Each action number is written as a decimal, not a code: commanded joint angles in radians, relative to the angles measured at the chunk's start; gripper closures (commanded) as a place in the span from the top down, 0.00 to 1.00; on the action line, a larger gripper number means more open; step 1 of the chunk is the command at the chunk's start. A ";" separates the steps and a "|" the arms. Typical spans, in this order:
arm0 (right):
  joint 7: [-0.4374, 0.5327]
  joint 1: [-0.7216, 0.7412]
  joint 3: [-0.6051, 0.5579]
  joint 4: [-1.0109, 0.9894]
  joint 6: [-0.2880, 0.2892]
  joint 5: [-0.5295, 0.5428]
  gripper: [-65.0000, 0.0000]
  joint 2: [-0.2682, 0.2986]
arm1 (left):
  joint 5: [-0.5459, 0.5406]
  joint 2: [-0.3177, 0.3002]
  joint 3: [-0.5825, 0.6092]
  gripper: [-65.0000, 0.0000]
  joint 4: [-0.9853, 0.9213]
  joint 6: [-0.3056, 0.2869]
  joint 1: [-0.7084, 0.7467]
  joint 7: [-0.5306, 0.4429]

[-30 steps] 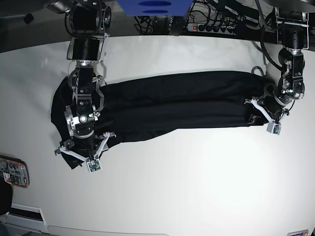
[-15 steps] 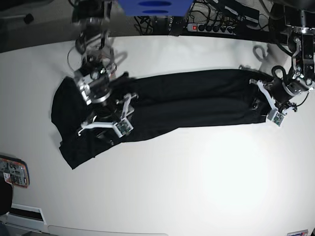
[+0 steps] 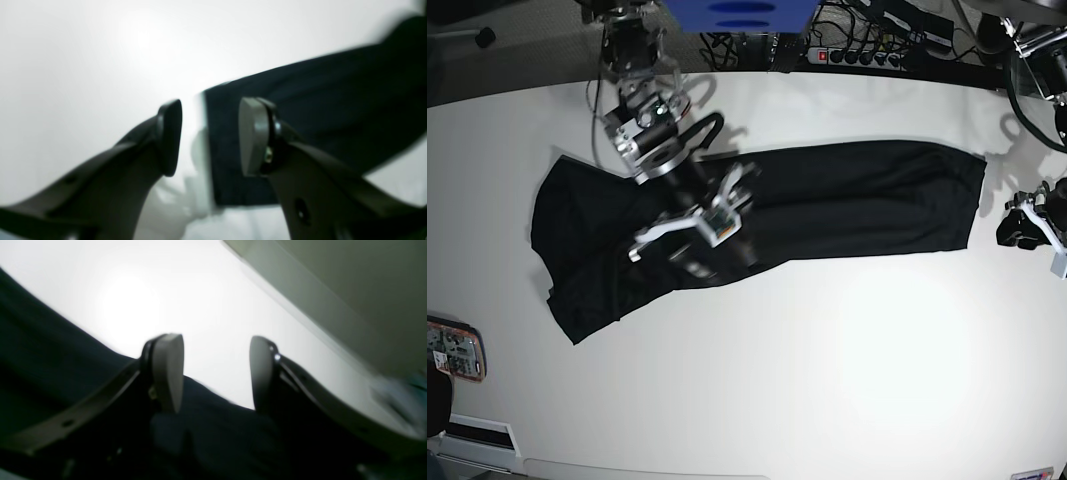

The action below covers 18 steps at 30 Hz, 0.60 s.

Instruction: Fold the T-shirt properly

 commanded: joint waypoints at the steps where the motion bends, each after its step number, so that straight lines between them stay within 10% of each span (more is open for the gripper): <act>1: 0.036 -0.006 -0.031 0.017 -0.004 0.030 0.46 -0.010 | -0.030 -0.018 -0.004 0.42 -0.023 -0.008 -0.010 -0.018; 5: 0.033 -0.024 -0.115 0.017 -0.004 0.033 0.46 -0.010 | -0.009 -0.030 0.047 0.45 -0.152 -0.008 -0.015 -0.018; 12: 0.011 -0.024 -0.157 0.017 -0.004 0.033 0.46 -0.010 | 0.056 -0.024 0.072 0.83 -0.210 -0.008 -0.024 -0.025; 18: -0.016 -0.027 -0.154 0.017 -0.004 0.033 0.46 -0.005 | 0.059 -0.024 0.073 0.79 -0.283 -0.008 -0.010 -0.113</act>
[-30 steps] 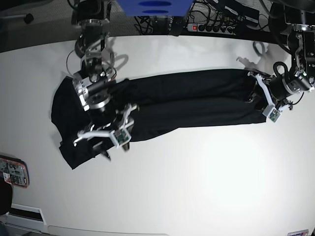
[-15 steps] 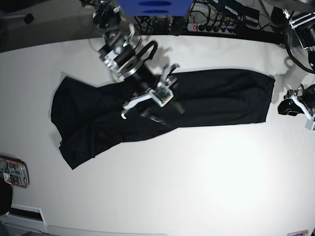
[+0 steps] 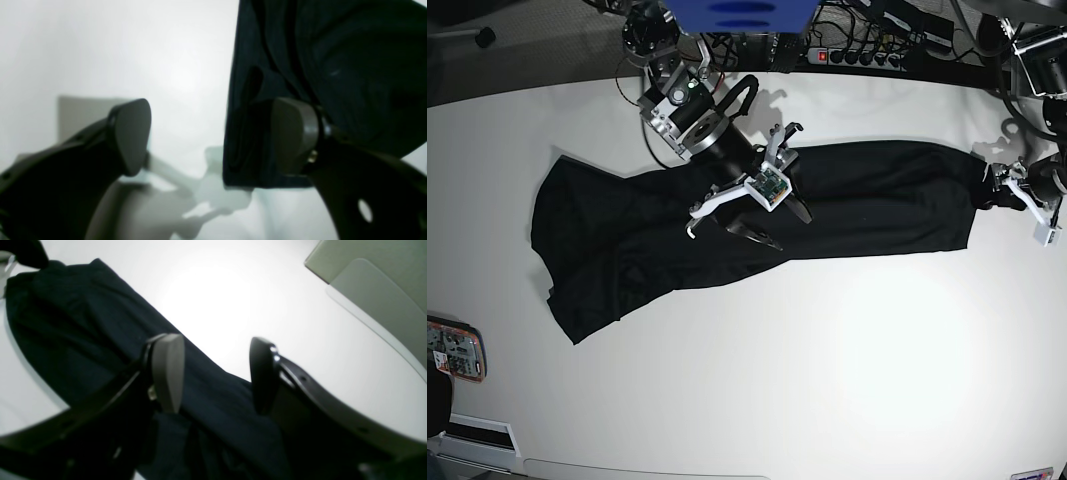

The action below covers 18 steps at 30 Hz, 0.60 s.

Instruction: Fold the T-shirt properly

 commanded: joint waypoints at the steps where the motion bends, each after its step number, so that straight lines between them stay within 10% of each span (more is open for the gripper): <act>1: 0.025 -0.002 -0.002 0.021 -0.004 0.013 0.46 -0.005 | -0.006 -0.024 -0.005 0.77 -0.022 -0.001 -0.011 -0.014; 18: 0.027 -0.014 0.000 0.021 -0.006 0.013 0.46 -0.005 | -0.006 0.107 0.138 0.75 -0.161 -0.001 -0.057 -0.009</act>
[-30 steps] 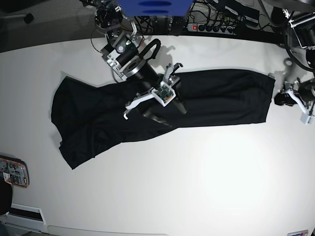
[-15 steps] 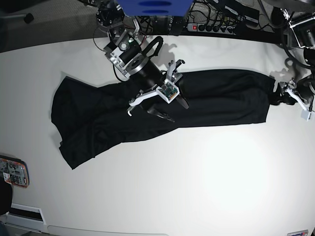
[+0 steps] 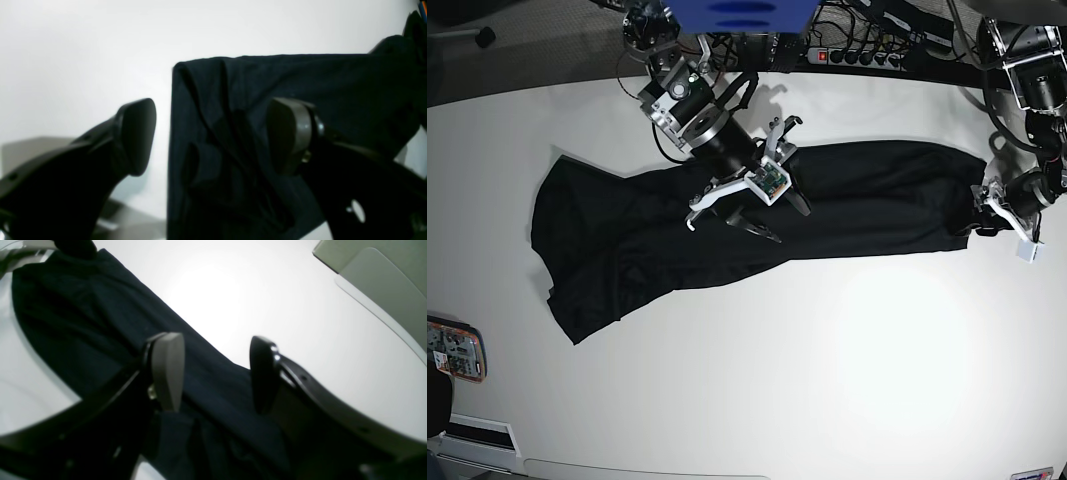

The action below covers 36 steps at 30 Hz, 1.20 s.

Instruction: Fold the T-shirt properly

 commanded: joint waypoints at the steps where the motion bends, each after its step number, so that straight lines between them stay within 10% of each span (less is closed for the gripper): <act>1: 0.030 0.009 -0.001 0.021 -0.005 0.013 0.46 -0.006 | 0.081 0.015 0.012 0.75 -0.005 0.022 0.034 0.136; 12: 0.030 0.010 -0.003 0.021 -0.005 0.013 0.46 -0.006 | 0.081 0.064 0.014 0.68 -0.007 0.022 0.063 0.147; 19: 0.035 0.003 -0.009 0.023 -0.005 0.013 0.46 -0.006 | 0.081 0.064 0.014 0.00 -0.007 0.022 0.040 0.145; 36: 0.078 0.004 -0.001 0.026 -0.006 0.011 0.46 -0.006 | 0.079 -0.080 0.008 0.00 -0.011 0.061 -0.138 0.026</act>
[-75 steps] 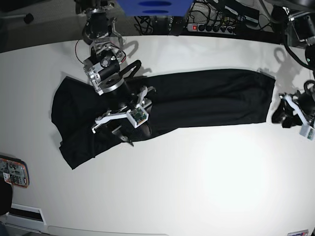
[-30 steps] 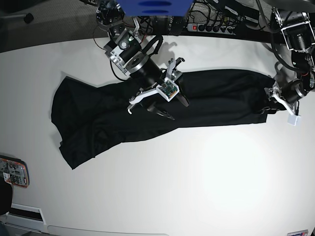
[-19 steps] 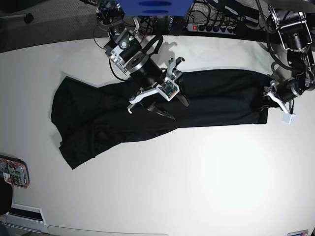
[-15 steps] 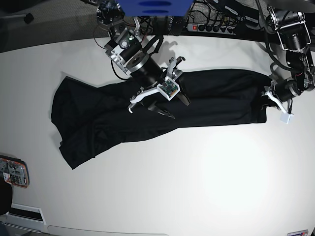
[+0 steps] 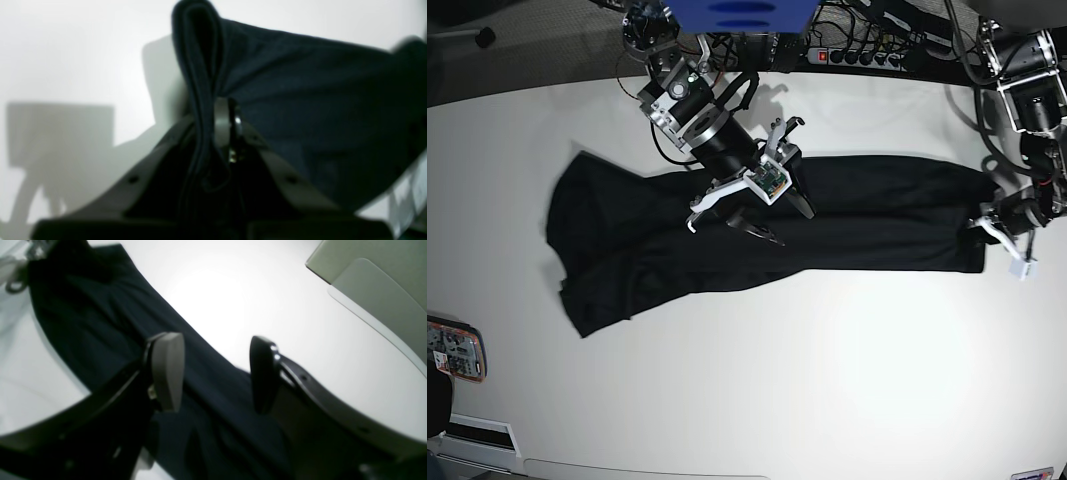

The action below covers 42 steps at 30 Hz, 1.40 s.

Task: Fold the T-shirt properly
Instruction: 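Drag the held shirt end with the left gripper toward the right gripper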

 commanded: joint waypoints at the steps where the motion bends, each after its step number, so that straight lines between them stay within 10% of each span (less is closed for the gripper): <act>1: 0.032 0.010 -0.001 0.022 -0.006 0.011 0.46 -0.005 | -0.010 -0.040 -0.007 0.00 0.012 -0.006 -0.015 -0.009; 15: 0.033 0.016 0.023 0.022 -0.008 0.011 0.46 -0.007 | -0.010 -0.169 -0.068 0.00 -0.051 -0.005 -0.087 -0.001; 22: 0.030 0.019 0.028 0.022 -0.008 0.011 0.46 -0.008 | -0.010 0.044 -0.076 0.00 0.235 0.002 -0.083 0.211; 27: 0.027 0.017 0.028 0.022 -0.008 0.011 0.46 -0.008 | -0.013 0.181 -0.076 0.00 0.357 0.150 -0.083 0.232; 42: 0.024 0.045 0.025 0.022 -0.008 0.011 0.46 -0.010 | -0.088 0.356 -0.068 0.00 0.443 0.196 -0.050 0.309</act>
